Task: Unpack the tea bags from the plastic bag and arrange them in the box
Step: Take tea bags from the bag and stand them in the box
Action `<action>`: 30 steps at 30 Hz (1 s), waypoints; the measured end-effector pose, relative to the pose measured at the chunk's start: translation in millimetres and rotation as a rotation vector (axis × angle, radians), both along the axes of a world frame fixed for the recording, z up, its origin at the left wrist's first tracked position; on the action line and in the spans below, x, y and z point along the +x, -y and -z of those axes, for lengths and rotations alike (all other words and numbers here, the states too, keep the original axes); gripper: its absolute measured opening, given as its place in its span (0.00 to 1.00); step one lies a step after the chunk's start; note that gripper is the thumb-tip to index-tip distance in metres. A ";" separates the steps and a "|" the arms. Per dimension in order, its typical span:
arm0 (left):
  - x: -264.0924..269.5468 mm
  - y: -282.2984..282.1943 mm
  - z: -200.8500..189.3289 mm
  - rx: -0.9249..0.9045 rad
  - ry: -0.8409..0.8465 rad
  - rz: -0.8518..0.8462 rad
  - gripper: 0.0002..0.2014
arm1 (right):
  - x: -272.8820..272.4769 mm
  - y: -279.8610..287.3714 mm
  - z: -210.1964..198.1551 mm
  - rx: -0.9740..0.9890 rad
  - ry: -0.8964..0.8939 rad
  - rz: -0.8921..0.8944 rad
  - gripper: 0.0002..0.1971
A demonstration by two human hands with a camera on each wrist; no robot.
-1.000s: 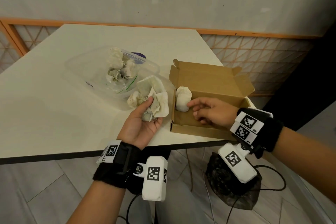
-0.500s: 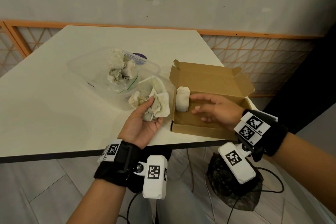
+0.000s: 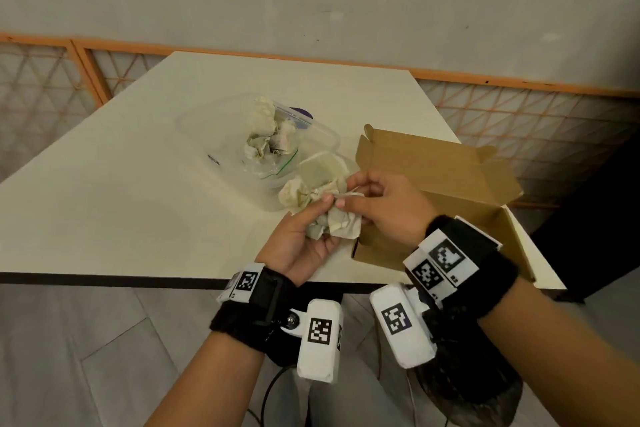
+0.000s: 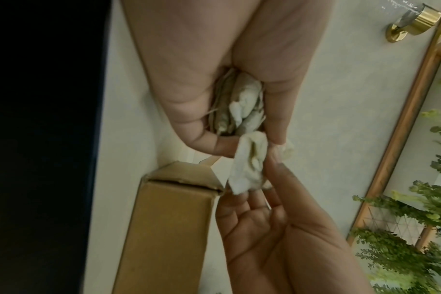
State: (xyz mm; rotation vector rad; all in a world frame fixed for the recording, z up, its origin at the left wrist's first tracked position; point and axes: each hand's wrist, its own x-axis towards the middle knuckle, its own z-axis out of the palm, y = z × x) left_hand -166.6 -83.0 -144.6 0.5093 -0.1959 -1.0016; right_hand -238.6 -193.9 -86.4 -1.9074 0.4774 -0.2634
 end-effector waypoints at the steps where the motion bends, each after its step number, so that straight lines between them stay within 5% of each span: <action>1: 1.6 0.4 1.5 0.009 -0.006 -0.006 0.13 | 1.5 1.6 0.4 0.020 0.016 0.013 0.10; 14: 4.9 2.8 4.5 0.111 -0.074 -0.050 0.06 | -14.6 23.2 -20.3 0.307 0.160 -0.039 0.05; 23: 1.3 3.1 5.7 0.170 0.058 -0.029 0.16 | 27.0 29.0 -26.9 0.284 -0.134 -0.130 0.06; 27: 3.3 3.9 6.1 0.159 0.037 -0.003 0.18 | 31.6 33.1 -28.1 0.053 0.023 0.031 0.06; 30: 5.5 3.9 4.5 0.138 -0.039 -0.006 0.12 | 22.2 37.6 -36.7 0.065 0.138 0.055 0.05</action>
